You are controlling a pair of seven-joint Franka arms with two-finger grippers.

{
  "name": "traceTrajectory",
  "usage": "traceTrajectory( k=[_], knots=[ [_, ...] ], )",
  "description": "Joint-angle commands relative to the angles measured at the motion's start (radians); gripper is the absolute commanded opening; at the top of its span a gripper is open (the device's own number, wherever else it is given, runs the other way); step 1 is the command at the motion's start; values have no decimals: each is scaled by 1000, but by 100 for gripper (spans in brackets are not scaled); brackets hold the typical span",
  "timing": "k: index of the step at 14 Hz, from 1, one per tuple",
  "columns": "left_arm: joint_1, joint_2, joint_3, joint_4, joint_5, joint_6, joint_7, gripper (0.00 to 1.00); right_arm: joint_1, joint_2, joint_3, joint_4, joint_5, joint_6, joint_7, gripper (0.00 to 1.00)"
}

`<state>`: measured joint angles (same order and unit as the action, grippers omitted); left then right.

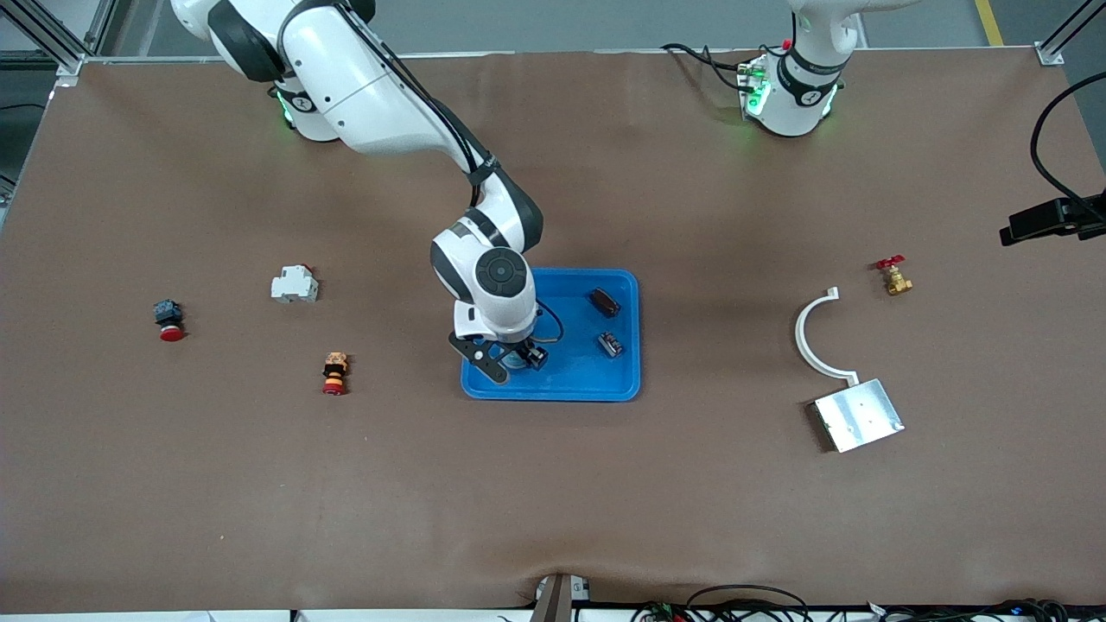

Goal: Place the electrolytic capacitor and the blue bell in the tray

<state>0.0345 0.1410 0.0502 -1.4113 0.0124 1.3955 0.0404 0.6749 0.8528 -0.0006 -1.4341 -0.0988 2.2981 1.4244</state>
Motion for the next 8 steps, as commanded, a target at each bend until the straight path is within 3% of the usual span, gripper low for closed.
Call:
traceTrajectory(
  k=[1,5,8],
  knots=[
    [-90,-26,74,2,-3,10,6,100,9,18,-4,34,-45,-20,16,100],
    [-91,-47,68,-6,-20,37,-2,100,-5,-12,-1,37,-36,-41,-8,100],
    [-90,-87,45,-37,-37,74,-1,100,-26,-29,4,107,-24,-201,-79,100]
  ],
)
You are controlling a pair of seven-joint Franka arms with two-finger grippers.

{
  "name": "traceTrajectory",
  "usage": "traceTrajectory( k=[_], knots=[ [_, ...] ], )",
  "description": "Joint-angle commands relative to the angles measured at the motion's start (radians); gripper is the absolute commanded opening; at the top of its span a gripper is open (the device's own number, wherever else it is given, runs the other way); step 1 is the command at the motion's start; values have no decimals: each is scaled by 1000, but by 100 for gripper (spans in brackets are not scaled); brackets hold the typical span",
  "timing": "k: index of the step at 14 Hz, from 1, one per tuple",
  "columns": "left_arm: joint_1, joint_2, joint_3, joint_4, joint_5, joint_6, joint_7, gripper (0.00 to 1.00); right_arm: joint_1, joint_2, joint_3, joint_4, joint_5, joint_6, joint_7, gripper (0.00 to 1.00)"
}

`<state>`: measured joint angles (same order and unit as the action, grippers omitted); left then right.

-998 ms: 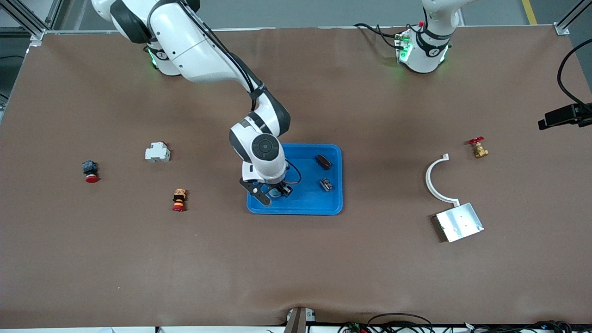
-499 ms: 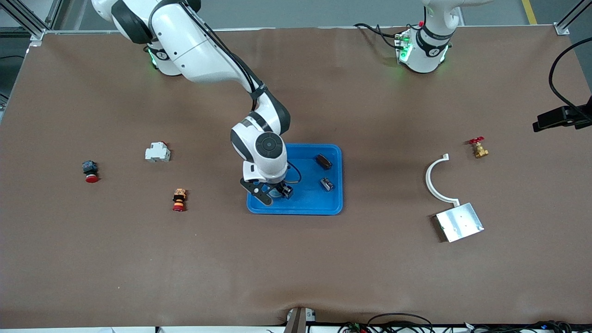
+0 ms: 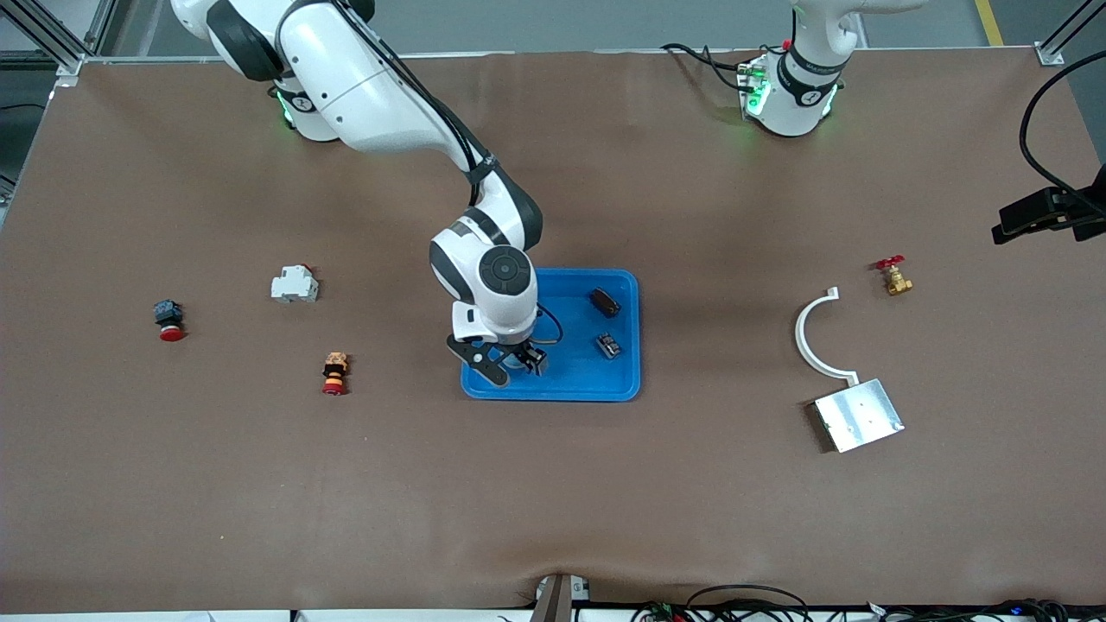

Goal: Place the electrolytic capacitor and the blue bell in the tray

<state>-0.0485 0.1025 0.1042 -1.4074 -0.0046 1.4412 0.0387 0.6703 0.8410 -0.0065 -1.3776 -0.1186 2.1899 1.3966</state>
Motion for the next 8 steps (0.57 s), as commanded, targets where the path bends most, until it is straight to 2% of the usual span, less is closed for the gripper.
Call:
traceTrajectory(
  k=[1,5,8],
  knots=[
    [-7,-73,-9,-71,-20,28,0,100,-34,-26,14,64,-3,-135,-77,100],
    [-17,-161,-12,-255,-21,117,-3,100,-87,-123,13,61,2,-243,-223,100],
    [-27,-169,-14,-266,-20,119,-11,100,-149,-210,13,52,11,-353,-397,100]
  ],
)
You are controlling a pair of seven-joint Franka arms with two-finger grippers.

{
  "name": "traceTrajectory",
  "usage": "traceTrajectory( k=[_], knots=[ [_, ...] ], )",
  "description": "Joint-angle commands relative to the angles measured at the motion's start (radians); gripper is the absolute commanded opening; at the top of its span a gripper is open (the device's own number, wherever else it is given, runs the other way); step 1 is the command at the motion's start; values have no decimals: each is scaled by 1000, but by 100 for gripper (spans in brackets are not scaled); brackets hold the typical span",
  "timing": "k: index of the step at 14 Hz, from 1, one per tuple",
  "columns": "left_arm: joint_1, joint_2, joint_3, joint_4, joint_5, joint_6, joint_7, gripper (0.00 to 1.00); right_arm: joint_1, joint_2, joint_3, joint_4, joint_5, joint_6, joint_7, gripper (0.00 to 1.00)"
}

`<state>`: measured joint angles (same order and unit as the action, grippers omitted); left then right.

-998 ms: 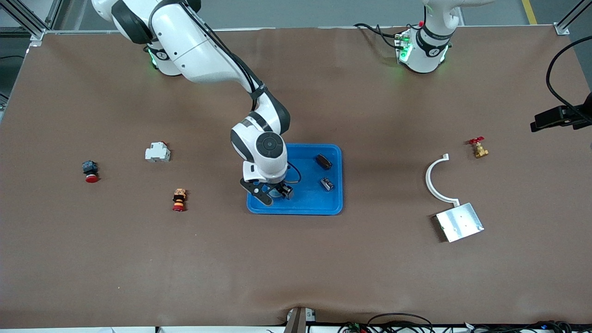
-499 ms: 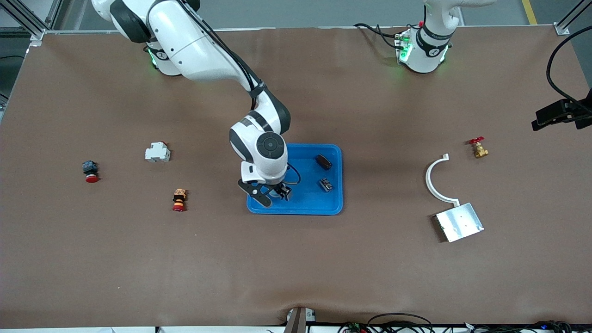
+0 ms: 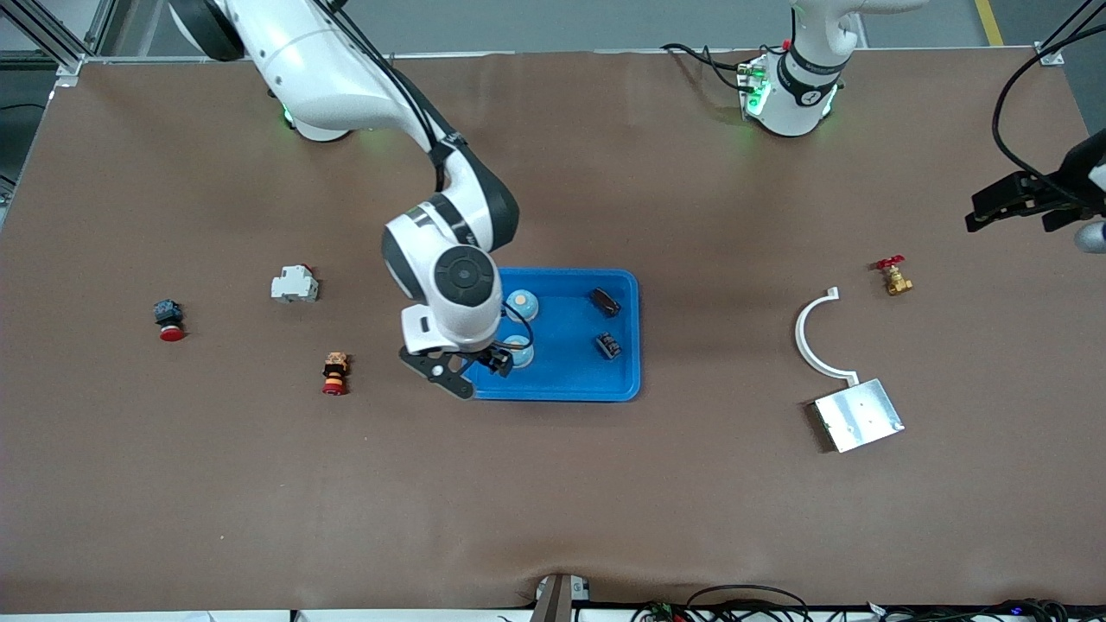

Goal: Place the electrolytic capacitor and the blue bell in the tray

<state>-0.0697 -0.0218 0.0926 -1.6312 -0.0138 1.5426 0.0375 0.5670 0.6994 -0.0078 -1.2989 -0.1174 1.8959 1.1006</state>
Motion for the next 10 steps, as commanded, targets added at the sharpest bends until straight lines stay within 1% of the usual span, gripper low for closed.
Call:
traceTrajectory(
  k=[1,2,5,7,8,10],
  knots=[
    [-4,-44,-2,-41,-9,5,-30,100,-73,-95,14,-28,22,-90,-151,100],
    [-4,-40,-4,-36,-2,-2,-37,100,-102,-122,12,-30,45,-119,-210,100],
    [-7,-14,-5,27,3,-4,-30,100,-177,-217,12,-72,50,-150,-368,100],
    [-4,-12,-5,51,8,-4,-28,100,-214,-256,12,-73,51,-194,-439,100],
    [-7,-6,-5,63,8,-4,-31,100,-228,-276,8,-73,50,-222,-497,100],
    [5,6,-7,76,6,-4,-30,100,-294,-313,8,-69,53,-271,-646,100]
  ],
)
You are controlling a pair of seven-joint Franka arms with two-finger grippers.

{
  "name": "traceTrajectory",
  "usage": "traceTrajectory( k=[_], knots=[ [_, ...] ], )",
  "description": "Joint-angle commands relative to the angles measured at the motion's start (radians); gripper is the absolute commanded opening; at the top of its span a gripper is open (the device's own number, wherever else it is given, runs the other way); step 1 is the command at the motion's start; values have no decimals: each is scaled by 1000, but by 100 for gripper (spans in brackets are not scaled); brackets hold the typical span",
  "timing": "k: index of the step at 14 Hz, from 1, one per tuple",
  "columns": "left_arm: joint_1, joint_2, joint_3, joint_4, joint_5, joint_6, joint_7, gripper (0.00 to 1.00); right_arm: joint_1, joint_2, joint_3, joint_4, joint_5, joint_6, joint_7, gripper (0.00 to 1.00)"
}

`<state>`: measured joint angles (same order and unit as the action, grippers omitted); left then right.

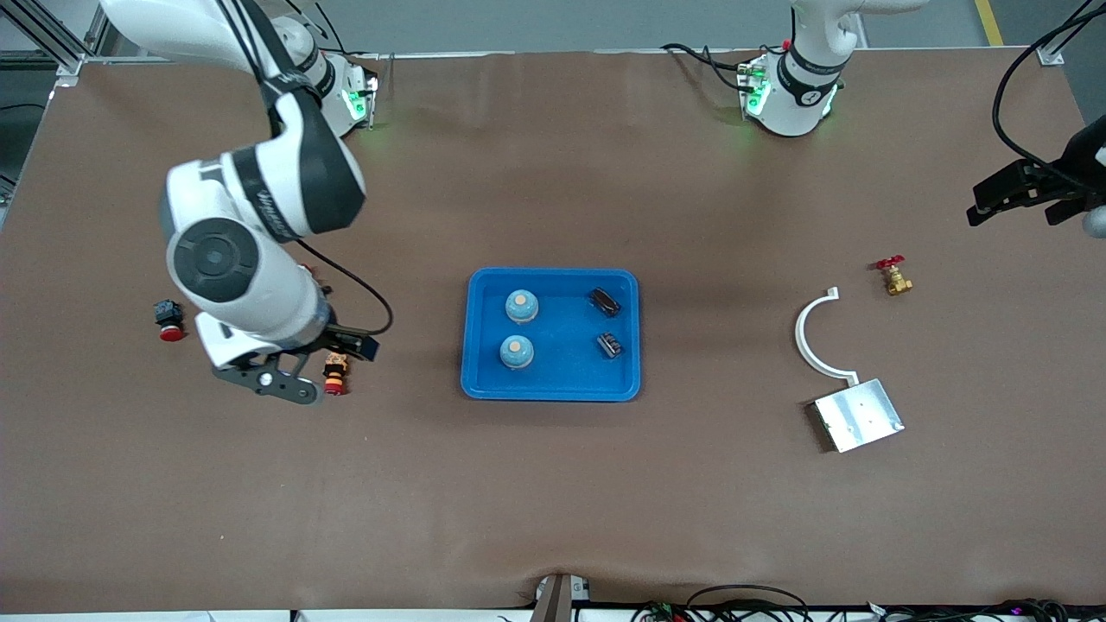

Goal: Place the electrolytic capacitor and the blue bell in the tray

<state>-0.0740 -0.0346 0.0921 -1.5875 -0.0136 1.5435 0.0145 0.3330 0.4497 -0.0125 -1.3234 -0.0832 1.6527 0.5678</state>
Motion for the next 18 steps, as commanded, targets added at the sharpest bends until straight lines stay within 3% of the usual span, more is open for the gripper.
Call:
traceTrajectory(
  k=[1,4,11,18],
  knots=[
    [23,19,-26,32,4,-5,-13,100,-87,-80,15,-45,19,-56,-144,100],
    [134,21,-153,32,4,-5,-16,100,-150,-117,14,-46,19,-97,-193,100],
    [120,21,-155,21,1,-8,-22,100,-317,-221,12,-71,19,-114,-505,100],
    [117,21,-152,21,1,-80,-25,100,-341,-364,14,-174,26,-105,-529,100]
  ],
)
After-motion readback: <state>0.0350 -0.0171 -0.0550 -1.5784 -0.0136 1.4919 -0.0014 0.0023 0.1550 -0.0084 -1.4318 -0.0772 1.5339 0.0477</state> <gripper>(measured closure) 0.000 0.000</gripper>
